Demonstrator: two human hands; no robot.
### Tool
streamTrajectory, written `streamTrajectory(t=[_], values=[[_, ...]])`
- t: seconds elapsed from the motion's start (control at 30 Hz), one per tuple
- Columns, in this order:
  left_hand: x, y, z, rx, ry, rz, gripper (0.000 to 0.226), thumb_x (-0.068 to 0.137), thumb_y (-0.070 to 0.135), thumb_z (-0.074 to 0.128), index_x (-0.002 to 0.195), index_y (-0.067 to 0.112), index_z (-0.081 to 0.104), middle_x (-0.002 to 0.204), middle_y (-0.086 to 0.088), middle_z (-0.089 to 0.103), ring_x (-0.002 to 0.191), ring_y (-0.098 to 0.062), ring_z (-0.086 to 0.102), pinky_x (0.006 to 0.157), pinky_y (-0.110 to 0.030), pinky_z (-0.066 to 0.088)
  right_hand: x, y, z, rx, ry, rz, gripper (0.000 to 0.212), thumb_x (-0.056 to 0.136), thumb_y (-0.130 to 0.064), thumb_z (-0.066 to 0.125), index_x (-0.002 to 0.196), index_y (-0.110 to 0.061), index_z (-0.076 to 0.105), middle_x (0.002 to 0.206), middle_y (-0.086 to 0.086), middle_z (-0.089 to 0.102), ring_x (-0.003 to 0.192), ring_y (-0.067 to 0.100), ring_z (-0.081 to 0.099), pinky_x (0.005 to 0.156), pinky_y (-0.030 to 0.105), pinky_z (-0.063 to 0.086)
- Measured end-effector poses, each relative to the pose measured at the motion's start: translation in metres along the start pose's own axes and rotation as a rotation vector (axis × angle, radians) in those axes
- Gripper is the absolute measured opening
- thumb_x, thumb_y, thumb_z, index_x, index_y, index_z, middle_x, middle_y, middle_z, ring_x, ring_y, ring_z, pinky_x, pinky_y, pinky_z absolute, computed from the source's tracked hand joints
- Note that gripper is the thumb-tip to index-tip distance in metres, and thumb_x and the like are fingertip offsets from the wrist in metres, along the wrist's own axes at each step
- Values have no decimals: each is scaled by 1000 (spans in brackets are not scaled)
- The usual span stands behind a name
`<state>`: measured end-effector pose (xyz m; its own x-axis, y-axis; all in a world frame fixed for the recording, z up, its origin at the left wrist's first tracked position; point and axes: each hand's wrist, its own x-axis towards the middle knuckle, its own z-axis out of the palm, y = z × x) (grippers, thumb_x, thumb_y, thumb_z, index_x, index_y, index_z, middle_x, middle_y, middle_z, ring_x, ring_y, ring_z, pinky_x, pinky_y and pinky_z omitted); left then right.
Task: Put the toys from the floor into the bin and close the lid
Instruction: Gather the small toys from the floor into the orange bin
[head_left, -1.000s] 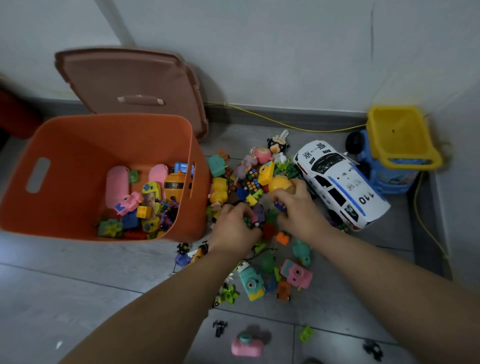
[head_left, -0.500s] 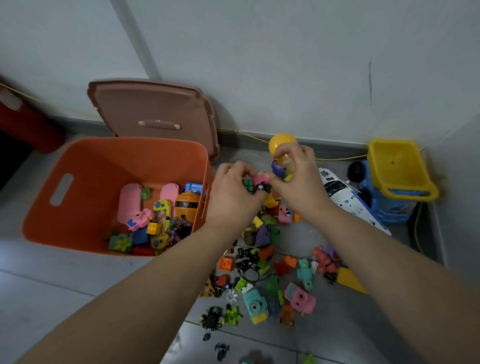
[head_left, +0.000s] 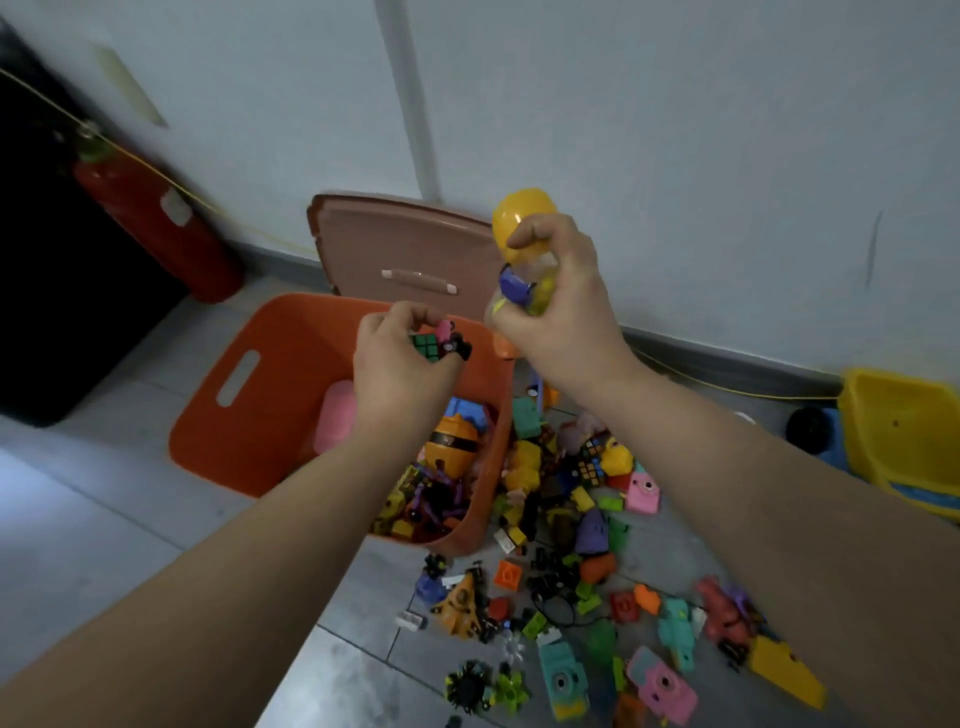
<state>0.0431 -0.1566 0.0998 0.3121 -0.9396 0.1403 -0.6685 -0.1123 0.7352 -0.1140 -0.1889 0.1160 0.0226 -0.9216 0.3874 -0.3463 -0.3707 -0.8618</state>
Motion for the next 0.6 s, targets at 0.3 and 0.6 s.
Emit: streamTrajectory(t=[0.3, 0.6], values=[[0, -63, -27, 62, -57, -232, 55, 77, 15, 76, 115, 40, 47, 128, 1, 30, 122, -25, 41, 70, -10, 30, -12, 4, 80, 92, -275, 31, 72, 81, -5, 68, 137, -43, 43, 129, 1, 43, 108, 11, 54, 93, 22, 47], [-9, -85, -28, 37, -100, -201, 79, 77, 32, 77, 142, 40, 33, 146, -1, 26, 135, -27, 34, 101, -34, 35, -27, 17, 84, -118, -567, 0, 51, 91, -29, 68, 135, -49, 51, 167, 9, 6, 150, 20, 20, 99, 2, 18]])
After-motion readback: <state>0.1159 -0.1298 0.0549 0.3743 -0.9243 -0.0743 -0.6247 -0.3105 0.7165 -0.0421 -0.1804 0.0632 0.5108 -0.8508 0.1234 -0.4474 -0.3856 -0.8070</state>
